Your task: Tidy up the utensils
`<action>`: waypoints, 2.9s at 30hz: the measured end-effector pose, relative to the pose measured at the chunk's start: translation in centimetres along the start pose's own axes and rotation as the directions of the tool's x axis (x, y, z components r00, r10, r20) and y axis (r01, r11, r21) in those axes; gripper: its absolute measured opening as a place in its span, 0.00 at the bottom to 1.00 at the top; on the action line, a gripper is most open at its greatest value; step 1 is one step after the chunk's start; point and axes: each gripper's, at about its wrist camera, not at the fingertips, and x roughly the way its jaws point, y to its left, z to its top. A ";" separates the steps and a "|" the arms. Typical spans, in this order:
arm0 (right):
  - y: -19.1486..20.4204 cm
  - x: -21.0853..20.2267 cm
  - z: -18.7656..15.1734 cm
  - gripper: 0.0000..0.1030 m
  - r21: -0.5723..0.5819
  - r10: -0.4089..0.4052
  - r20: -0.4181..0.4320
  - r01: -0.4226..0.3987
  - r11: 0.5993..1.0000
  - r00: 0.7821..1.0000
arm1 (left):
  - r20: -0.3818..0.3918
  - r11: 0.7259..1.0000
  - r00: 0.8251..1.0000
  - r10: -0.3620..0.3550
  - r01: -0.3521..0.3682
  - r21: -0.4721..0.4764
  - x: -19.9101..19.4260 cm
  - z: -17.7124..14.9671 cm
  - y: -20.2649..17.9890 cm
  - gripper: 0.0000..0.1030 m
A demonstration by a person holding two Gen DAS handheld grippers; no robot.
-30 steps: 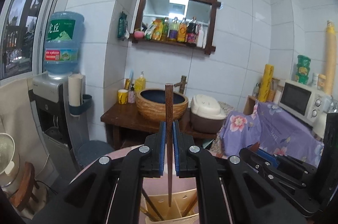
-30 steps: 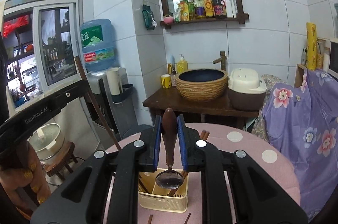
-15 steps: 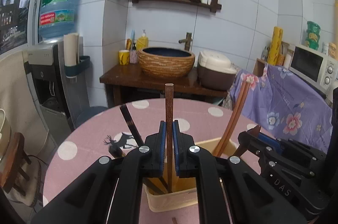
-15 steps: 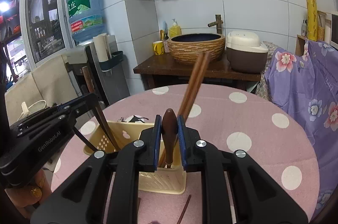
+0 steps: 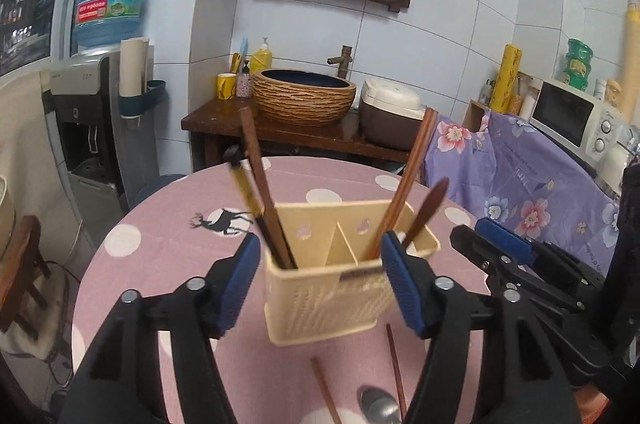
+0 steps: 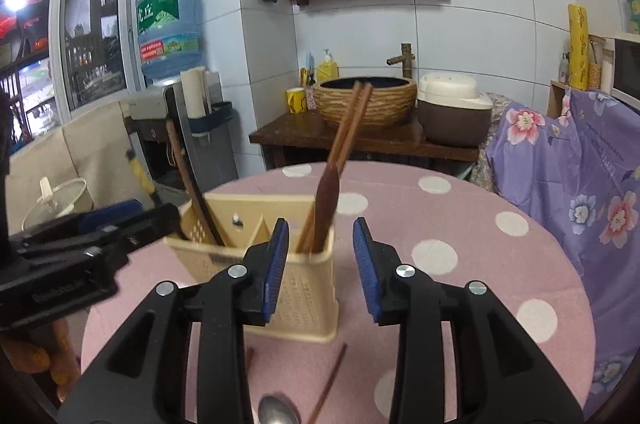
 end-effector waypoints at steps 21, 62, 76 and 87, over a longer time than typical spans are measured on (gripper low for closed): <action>4.3 1.3 -15.3 0.34 -0.036 0.010 -0.414 -0.028 0.999 0.910 | -0.145 0.976 0.973 0.179 -0.195 -0.102 -3.0 -12.6 6.1 0.68; 3.8 0.5 -15.0 0.05 -0.017 0.018 -0.376 -0.026 1.000 0.926 | -0.186 0.986 0.976 0.117 -0.137 -0.097 -2.9 -14.3 5.1 0.69; -1.9 -1.6 -14.8 0.05 -0.194 -0.242 -0.350 0.182 0.964 0.905 | -0.244 0.995 0.968 0.065 -0.080 -0.051 -1.3 -15.1 2.2 0.69; -2.8 -1.1 -15.9 0.33 -0.144 -0.174 -0.363 0.129 0.981 0.915 | -0.296 0.998 0.954 0.051 -0.063 -0.032 0.0 -16.1 0.6 0.69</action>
